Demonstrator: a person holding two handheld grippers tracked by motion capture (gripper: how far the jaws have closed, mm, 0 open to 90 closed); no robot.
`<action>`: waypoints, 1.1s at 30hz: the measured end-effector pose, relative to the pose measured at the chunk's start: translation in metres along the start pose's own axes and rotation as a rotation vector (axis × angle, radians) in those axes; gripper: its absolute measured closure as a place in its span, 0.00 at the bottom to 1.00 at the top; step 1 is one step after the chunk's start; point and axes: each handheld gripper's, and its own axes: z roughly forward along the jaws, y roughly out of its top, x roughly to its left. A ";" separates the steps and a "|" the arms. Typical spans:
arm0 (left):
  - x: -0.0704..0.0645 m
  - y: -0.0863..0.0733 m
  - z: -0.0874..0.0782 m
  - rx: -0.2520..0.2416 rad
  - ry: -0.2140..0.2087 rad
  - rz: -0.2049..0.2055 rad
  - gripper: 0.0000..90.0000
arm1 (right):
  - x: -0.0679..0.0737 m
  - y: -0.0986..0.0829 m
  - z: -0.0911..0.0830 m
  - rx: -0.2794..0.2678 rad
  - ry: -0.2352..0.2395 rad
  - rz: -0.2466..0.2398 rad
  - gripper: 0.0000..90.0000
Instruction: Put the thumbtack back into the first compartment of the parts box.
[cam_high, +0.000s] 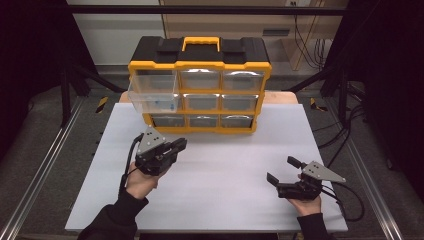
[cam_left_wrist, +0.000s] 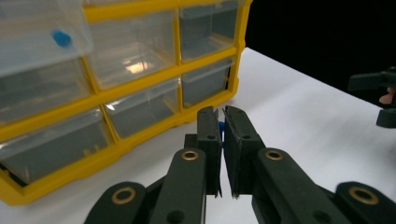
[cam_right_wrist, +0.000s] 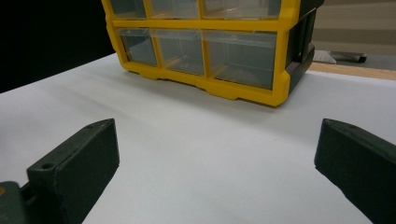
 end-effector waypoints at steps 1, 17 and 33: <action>0.003 0.007 -0.006 -0.014 0.004 -0.001 0.94 | 0.000 0.000 0.000 0.001 -0.001 -0.004 0.01; 0.024 0.059 -0.027 -0.063 0.048 0.032 0.94 | 0.000 0.000 0.000 0.000 0.001 -0.003 0.01; 0.042 0.099 -0.031 -0.086 0.103 0.080 0.94 | -0.001 0.000 0.000 0.002 0.000 -0.010 0.01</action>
